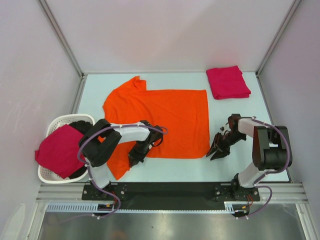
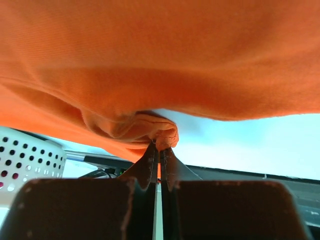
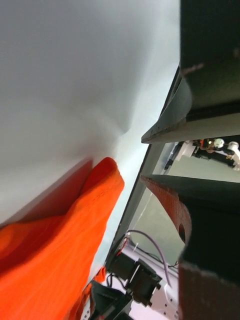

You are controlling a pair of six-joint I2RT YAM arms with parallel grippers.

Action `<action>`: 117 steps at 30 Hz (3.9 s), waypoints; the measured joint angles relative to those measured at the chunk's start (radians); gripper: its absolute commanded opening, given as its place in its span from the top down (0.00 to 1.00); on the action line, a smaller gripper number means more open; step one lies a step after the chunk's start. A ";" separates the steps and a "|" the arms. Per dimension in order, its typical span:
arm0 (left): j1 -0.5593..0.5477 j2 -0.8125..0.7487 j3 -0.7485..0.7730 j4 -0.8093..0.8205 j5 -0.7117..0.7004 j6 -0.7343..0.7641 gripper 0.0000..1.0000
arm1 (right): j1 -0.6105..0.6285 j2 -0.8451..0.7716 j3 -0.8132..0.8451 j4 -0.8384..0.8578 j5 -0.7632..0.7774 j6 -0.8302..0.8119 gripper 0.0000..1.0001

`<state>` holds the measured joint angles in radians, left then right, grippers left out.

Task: Fold and stack the t-shirts
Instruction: Grap the side of the flattened tshirt closest away from the robot with both arms, then fold the flattened tshirt in 1/3 of the way

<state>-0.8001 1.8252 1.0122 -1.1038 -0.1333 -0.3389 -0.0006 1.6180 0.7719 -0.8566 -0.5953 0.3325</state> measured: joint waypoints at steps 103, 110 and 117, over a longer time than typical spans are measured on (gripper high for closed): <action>0.529 0.153 0.665 -0.120 -0.381 -0.136 1.00 | 0.018 0.235 0.567 -0.023 -0.034 -0.015 1.00; 0.563 0.286 0.819 -0.135 -0.380 -0.098 1.00 | 0.029 0.350 0.643 0.000 -0.013 -0.011 1.00; 0.583 0.401 0.931 -0.141 -0.379 -0.050 0.83 | 0.053 0.426 0.685 0.032 0.005 -0.007 0.96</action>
<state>-0.2169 2.2261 1.9434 -1.2446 -0.5121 -0.3893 0.0521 2.0441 1.4567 -0.8246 -0.5903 0.3252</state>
